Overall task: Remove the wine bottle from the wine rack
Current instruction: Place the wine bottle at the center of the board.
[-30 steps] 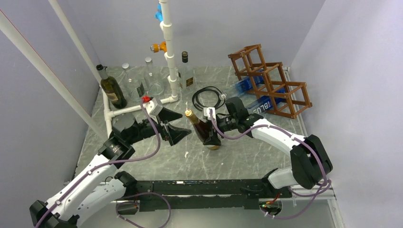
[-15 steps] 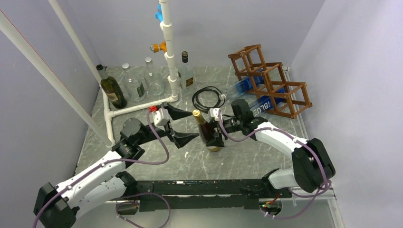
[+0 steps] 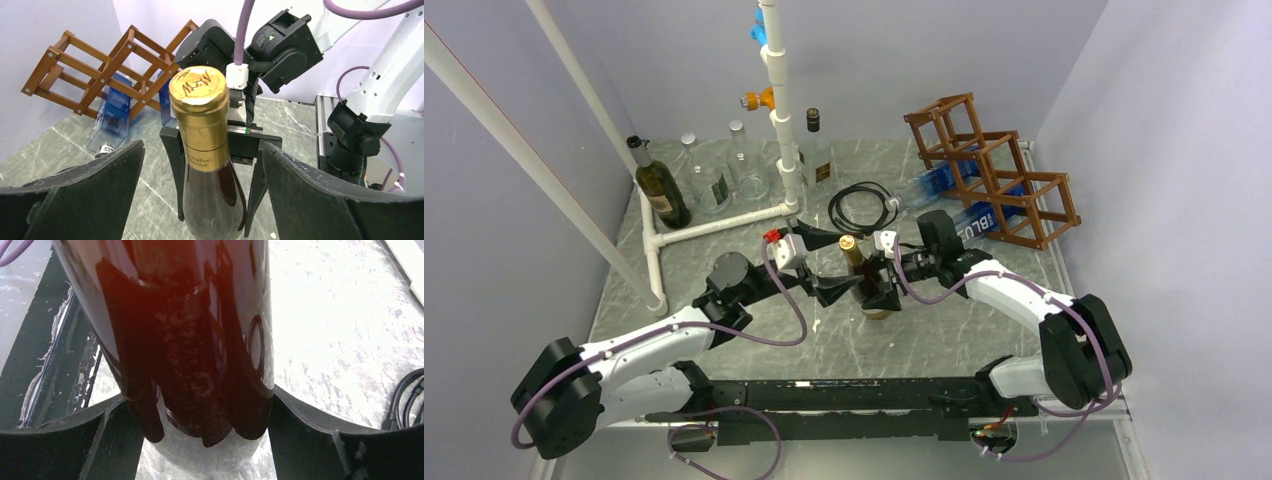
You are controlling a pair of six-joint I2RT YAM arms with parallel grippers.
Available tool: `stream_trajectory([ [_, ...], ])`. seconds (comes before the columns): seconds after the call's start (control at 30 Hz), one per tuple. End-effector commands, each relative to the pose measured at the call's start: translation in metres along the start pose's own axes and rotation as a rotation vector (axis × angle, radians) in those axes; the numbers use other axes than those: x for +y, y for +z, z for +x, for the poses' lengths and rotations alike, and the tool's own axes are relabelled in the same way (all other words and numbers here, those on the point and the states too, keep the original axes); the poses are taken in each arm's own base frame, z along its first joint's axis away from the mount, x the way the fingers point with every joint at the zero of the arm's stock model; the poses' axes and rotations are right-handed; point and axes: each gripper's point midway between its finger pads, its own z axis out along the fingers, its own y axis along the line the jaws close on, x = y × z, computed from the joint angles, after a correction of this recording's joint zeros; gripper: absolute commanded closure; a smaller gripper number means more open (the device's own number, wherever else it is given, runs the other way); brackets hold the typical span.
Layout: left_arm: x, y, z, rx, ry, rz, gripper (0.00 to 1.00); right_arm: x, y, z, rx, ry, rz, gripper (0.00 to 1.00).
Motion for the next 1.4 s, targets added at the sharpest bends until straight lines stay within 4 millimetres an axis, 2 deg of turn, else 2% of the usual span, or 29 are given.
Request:
stream_trajectory([
  [0.0, 0.001, 0.006, -0.019, -0.118, 0.028, -0.017, 0.09, 0.003, -0.008, -0.074, -0.210, -0.306, -0.078, 0.83],
  [0.23, -0.001, 0.012, -0.013, -0.137, 0.004, -0.012, 0.20, 0.004, -0.008, -0.070, -0.211, -0.299, -0.085, 0.78],
  [0.4, -0.001, 0.015, -0.010, -0.134, -0.008, -0.016, 0.29, 0.004, -0.009, -0.068, -0.206, -0.296, -0.084, 0.69],
  [0.8, -0.002, 0.023, -0.010, -0.136, -0.029, -0.013, 0.39, 0.004, -0.010, -0.065, -0.201, -0.291, -0.089, 0.60],
  [0.87, -0.002, 0.024, -0.009, -0.132, -0.030, -0.011, 0.51, 0.004, -0.010, -0.066, -0.202, -0.290, -0.087, 0.59],
  [1.0, -0.002, 0.024, -0.014, -0.141, -0.031, -0.015, 0.88, 0.004, -0.011, -0.065, -0.199, -0.286, -0.082, 0.53],
  [1.03, -0.002, 0.024, -0.015, -0.142, -0.030, -0.016, 0.94, 0.004, -0.011, -0.065, -0.199, -0.287, -0.080, 0.51],
  [1.07, -0.002, 0.023, -0.017, -0.140, -0.029, -0.016, 0.99, 0.003, -0.011, -0.065, -0.198, -0.285, -0.078, 0.49],
  [1.17, -0.003, 0.023, -0.020, -0.131, -0.029, -0.013, 1.00, 0.001, -0.012, -0.066, -0.195, -0.265, -0.066, 0.44],
  [1.27, -0.002, 0.021, -0.027, -0.122, -0.029, -0.026, 1.00, -0.001, -0.015, -0.069, -0.197, -0.226, -0.062, 0.35],
  [1.3, 0.000, 0.021, -0.028, -0.115, -0.030, -0.034, 1.00, -0.002, -0.017, -0.070, -0.198, -0.217, -0.061, 0.27],
  [1.33, 0.000, 0.020, -0.029, -0.109, -0.028, -0.041, 1.00, -0.001, -0.019, -0.072, -0.201, -0.213, -0.063, 0.05],
  [1.37, 0.002, 0.018, -0.031, -0.105, -0.027, -0.051, 1.00, -0.001, -0.020, -0.074, -0.206, -0.210, -0.066, 0.01],
])
